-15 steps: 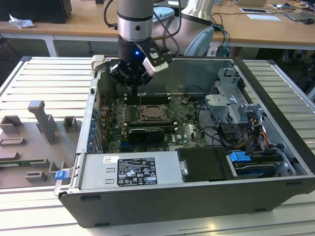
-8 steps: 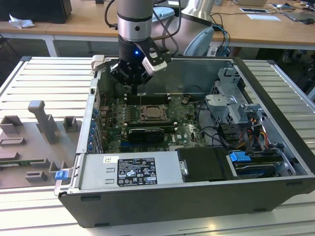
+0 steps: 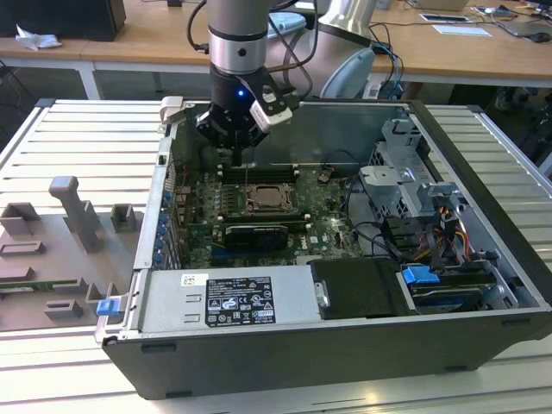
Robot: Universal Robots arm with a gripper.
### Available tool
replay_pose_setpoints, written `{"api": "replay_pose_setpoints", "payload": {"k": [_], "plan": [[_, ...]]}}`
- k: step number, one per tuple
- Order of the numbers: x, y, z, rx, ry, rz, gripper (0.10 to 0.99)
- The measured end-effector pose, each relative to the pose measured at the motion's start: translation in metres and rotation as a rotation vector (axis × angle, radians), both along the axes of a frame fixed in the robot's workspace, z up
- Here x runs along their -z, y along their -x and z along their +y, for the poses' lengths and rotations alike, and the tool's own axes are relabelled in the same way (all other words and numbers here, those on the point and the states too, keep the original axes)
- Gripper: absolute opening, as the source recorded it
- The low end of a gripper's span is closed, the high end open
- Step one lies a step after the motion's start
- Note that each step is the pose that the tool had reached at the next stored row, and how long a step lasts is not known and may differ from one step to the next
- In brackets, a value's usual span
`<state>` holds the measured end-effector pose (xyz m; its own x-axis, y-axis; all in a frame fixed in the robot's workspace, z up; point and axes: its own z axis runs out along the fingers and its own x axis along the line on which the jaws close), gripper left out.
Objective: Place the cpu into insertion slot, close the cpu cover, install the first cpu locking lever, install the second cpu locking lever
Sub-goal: 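Install the first cpu locking lever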
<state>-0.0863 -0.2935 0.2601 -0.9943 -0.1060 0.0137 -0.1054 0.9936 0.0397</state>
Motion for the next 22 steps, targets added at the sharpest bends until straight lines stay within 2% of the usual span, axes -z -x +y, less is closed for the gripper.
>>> {"api": "replay_pose_setpoints", "payload": {"k": [3,5,11,15,16,18,19,22], "plan": [[0.0014,-0.0008,0.0014,0.0,0.0,0.0001,0.106],[0.0017,-0.0044,0.002,0.001,0.0,0.0,0.106],[0.0049,-0.0191,0.004,0.005,0.0,0.0,0.106],[0.0101,-0.0343,0.0053,0.011,-0.002,0.0003,0.106],[0.0109,-0.0365,0.0053,0.012,-0.006,0.0006,0.106],[0.0119,-0.039,0.0054,0.013,-0.027,0.0007,0.106],[0.0126,-0.0397,0.0054,0.013,-0.043,0.0008,0.106],[0.0198,-0.0425,0.0054,0.014,-0.045,0.0008,0.106]]}}
